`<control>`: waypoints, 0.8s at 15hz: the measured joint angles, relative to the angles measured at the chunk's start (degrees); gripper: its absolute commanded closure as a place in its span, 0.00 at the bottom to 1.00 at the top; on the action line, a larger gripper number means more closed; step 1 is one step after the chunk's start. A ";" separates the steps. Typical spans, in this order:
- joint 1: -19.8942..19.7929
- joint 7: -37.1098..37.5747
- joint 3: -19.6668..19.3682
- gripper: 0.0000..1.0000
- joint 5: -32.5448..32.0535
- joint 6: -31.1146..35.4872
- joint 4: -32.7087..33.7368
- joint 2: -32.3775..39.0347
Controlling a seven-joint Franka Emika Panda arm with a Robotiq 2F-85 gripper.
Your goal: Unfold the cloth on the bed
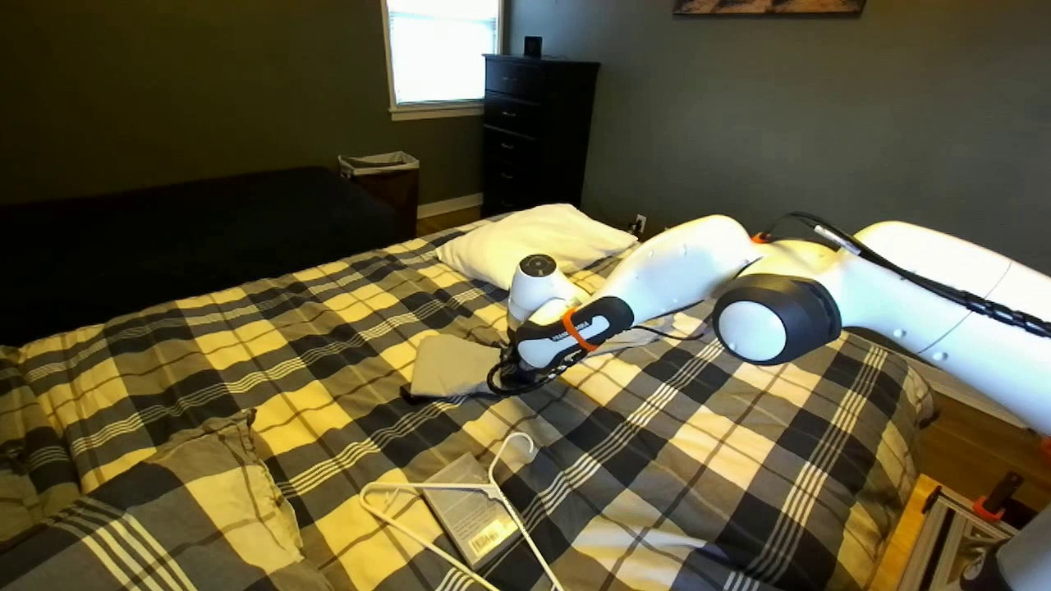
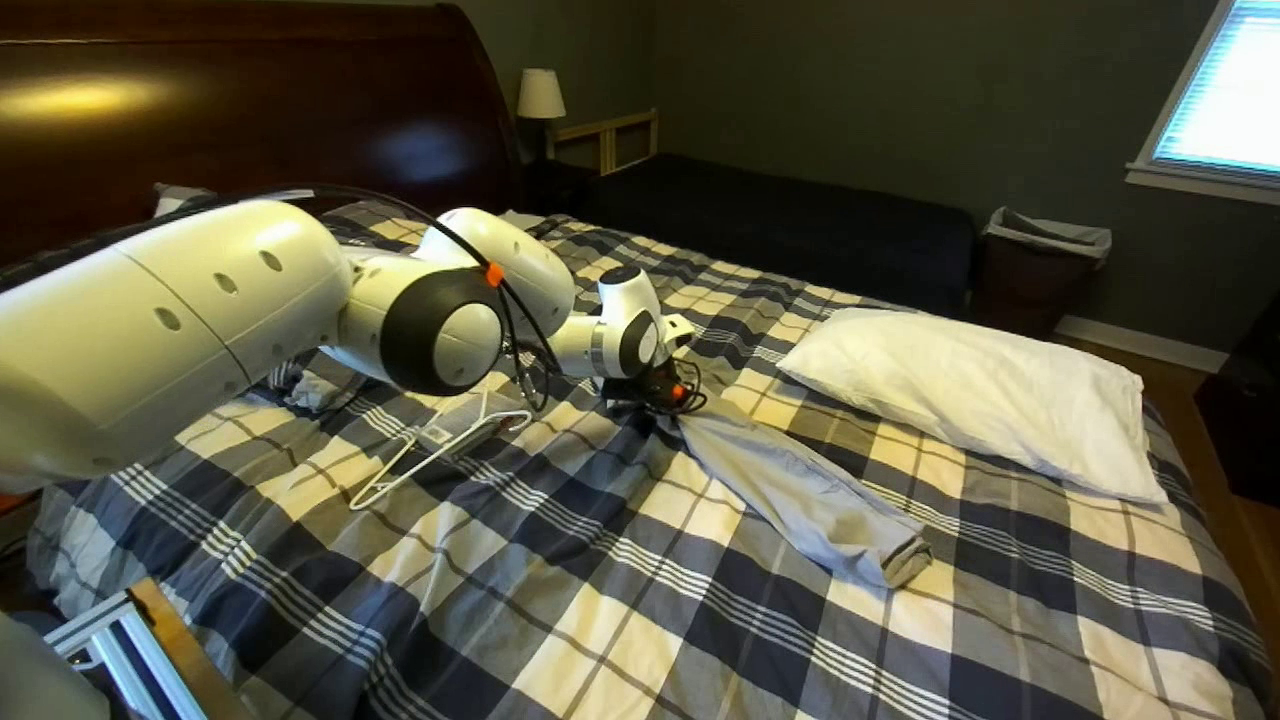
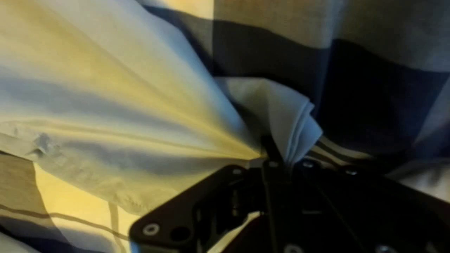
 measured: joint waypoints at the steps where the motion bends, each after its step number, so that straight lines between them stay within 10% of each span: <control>1: -0.27 -2.77 1.05 0.99 -0.48 1.81 -2.42 -1.63; 12: -3.39 -17.72 8.97 0.99 -2.53 8.26 -18.11 -12.77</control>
